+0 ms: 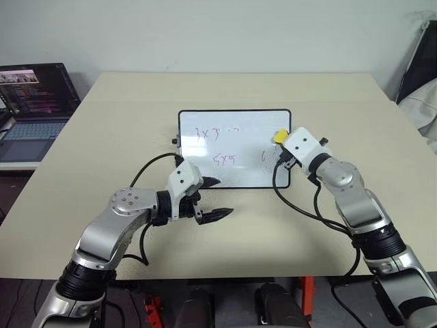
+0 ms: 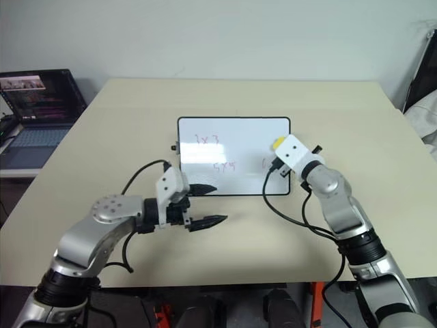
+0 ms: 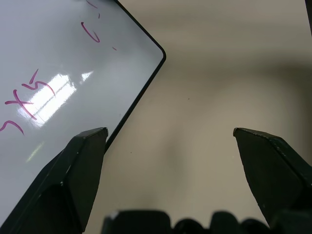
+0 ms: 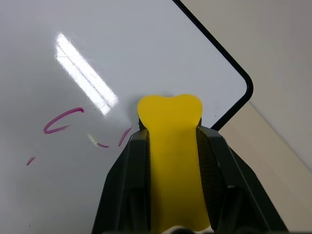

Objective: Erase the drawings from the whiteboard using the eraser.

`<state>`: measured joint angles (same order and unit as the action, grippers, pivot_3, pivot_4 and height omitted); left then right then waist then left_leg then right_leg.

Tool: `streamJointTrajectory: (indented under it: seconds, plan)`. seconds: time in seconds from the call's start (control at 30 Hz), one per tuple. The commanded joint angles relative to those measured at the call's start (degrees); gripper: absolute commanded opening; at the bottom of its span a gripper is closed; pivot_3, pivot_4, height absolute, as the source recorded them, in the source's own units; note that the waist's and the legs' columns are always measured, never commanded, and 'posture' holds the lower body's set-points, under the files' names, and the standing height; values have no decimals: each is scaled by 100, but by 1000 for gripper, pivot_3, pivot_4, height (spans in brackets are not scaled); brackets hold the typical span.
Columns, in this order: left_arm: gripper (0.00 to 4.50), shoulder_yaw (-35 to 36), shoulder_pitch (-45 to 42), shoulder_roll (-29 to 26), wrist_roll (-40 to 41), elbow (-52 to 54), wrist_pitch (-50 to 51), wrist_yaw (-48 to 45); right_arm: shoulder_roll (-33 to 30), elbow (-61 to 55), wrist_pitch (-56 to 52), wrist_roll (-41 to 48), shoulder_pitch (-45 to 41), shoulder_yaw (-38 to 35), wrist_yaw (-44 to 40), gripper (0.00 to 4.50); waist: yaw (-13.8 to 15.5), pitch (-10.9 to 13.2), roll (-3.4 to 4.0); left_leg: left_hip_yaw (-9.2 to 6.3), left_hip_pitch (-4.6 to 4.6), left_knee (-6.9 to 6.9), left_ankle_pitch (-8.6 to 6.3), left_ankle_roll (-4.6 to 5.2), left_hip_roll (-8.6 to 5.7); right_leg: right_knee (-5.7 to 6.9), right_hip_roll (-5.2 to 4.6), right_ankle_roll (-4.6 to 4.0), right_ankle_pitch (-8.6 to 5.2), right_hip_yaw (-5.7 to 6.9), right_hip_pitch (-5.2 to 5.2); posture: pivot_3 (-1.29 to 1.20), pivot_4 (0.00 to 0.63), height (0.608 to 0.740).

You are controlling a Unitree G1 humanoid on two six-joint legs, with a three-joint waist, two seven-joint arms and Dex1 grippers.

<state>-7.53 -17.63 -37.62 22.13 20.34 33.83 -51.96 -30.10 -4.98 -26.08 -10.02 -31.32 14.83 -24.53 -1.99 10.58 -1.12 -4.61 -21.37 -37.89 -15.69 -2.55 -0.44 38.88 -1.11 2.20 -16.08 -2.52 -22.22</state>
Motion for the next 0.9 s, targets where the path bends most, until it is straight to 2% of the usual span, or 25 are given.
streamJointTrajectory:
  seconds: [0.03, 0.17, 0.37, 0.47, 0.7, 0.9]
  plan:
    - [4500, 59, 38, -68, -9, 182, -162, -42, -146, -195, -442, 42, 379, 267, -618, 982, 1, 0, 0, -1, 0, 0, 0, 0, 0, 0, 0, 0, 0, 1, 1, 0, 150, 740]
    - [4500, 74, 80, -73, -6, 119, -206, -31, -155, -412, -517, -69, 427, 330, -810, 981, -33, 0, 0, 3, 5, 0, 0, 0, 4, 0, 0, 1, -1, -4, 2, 0, 150, 740]
    - [4500, 148, 138, -97, 18, 58, -200, -17, 292, -234, 149, -302, -113, -71, 31, 976, -62, 2, 0, 6, 9, -2, 1, 0, 6, 2, 1, 0, 0, -5, 1, 0, 150, 740]
    - [4500, 147, 170, -105, 27, 85, -184, -12, 459, -165, 266, -315, -224, -76, 117, 976, -57, 2, 0, -1, -4, 1, 1, 0, 4, 3, 2, -2, 0, 0, -9, 0, 150, 740]
    - [4500, 129, 212, -70, 29, 125, -172, 31, 168, -15, -127, -502, 114, 489, -720, 976, -14, 1, -2, -1, -47, 6, -5, -4, 1, -18, -8, -1, -1, 1, -41, 0, 150, 740]
    - [4500, 110, 199, -44, 27, 121, -176, 39, -251, -322, -259, -588, 375, 685, -1333, 975, 5, 1, -2, -6, -9, 3, -5, -3, 3, -17, -7, 0, -2, 6, -3, 0, 150, 740]
